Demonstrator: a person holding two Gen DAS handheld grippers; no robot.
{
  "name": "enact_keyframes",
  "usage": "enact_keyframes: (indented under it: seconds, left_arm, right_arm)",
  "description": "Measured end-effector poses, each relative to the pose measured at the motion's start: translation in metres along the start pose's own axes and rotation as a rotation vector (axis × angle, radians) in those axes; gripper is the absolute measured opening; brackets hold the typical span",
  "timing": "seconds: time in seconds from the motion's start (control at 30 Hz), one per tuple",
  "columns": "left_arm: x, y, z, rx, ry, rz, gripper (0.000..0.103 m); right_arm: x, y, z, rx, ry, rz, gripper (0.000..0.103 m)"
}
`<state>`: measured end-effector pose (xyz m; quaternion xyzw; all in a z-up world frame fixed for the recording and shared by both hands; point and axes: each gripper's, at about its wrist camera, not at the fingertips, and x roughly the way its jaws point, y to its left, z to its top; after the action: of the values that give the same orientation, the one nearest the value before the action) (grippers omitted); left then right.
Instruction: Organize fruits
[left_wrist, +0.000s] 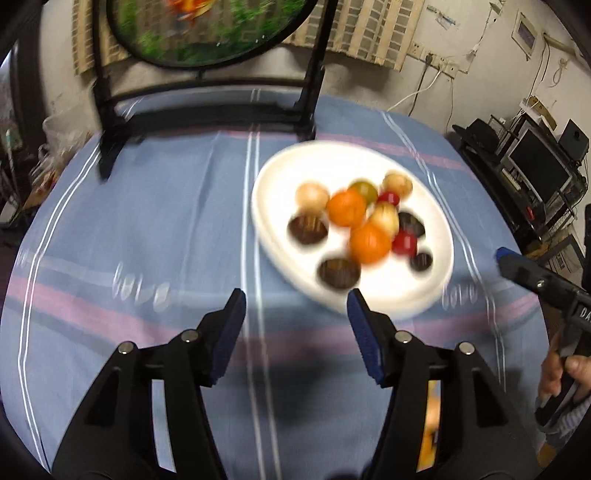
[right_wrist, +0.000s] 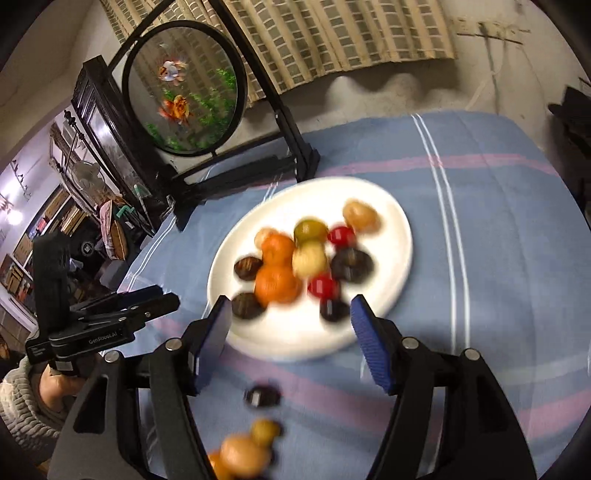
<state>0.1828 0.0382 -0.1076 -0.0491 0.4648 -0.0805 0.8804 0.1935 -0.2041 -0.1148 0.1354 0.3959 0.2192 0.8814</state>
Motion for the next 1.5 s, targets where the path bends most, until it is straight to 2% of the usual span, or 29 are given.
enact_keyframes:
  seconds: [0.13,0.27,0.43,0.57,0.7,0.83,0.93,1.13,1.27,1.5]
  left_arm:
    - [-0.022,0.000,-0.050,0.006,0.038,-0.002,0.059]
    - [-0.037,-0.008,-0.095,0.054,0.070,-0.007,0.060]
    - [-0.045,-0.018,-0.126,0.106,0.079,-0.011,0.061]
    - [-0.044,-0.022,-0.133,0.125,0.087,-0.026,0.061]
    - [-0.041,-0.026,-0.137,0.142,0.098,-0.033,0.064]
    - [-0.035,-0.023,-0.142,0.150,0.110,-0.008,0.064]
    - [-0.035,-0.010,-0.143,0.126,0.110,0.014,0.067]
    - [-0.050,0.017,-0.144,0.061,0.087,0.057,0.065]
    - [-0.058,0.006,-0.144,0.104,0.062,0.019,0.063]
    - [-0.047,-0.024,-0.146,0.194,0.086,-0.046,0.061]
  right_arm:
    - [-0.031,0.009,-0.044,0.002,0.029,-0.018,0.067]
    - [-0.057,0.014,-0.081,0.036,0.045,-0.015,0.067]
    - [-0.073,0.020,-0.110,0.042,0.086,-0.015,0.068]
    - [-0.083,0.026,-0.113,0.029,0.075,-0.017,0.069]
    - [-0.087,0.033,-0.114,0.007,0.072,-0.021,0.074]
    - [-0.088,0.035,-0.114,0.002,0.070,-0.024,0.074]
    - [-0.091,0.034,-0.114,0.010,0.062,-0.025,0.074]
    - [-0.091,0.034,-0.115,0.015,0.053,-0.017,0.074]
    - [-0.089,0.034,-0.115,0.016,0.055,-0.015,0.074]
    - [-0.089,0.033,-0.115,0.012,0.066,-0.020,0.074]
